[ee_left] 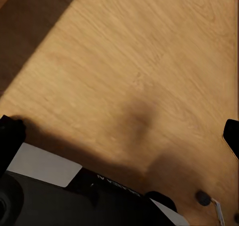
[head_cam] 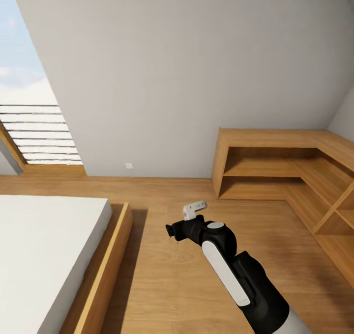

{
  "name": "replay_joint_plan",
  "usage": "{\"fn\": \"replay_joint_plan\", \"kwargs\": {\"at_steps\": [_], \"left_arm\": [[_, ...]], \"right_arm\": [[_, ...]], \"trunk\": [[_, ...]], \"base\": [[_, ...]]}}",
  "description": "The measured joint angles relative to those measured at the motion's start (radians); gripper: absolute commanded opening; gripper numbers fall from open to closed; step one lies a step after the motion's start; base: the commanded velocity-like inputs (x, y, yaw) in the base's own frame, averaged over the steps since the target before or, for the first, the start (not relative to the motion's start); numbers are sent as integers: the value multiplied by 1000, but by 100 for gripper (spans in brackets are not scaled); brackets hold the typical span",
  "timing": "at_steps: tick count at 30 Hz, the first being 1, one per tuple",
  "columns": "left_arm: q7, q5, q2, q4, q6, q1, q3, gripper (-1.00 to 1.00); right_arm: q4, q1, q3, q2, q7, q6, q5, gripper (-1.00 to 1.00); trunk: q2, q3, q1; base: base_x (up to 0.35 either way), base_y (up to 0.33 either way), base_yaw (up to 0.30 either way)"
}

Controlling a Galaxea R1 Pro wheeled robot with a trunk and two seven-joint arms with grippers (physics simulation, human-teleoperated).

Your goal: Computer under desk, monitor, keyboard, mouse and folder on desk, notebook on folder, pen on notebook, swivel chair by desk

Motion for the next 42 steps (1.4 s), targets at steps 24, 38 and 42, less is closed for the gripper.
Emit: {"fn": "replay_joint_plan", "kwargs": {"at_steps": [24,38,42], "left_arm": [[1,2,0,0,1,-1,0,100],[3,5,0,-4,143,-127,-18,100],[11,6,-5,-4,212,-186,-25,100]], "right_arm": [[0,0,-13,-3,-1,-1,0,100],[0,30,-62,-6,-1,2,0,100],[0,62,-94,-6,-1,5,0,100]], "trunk": [[0,0,0],[0,0,0],[0,0,0]], "base": [[342,-62,-40],[342,15,-254],[342,68,-288]]}}
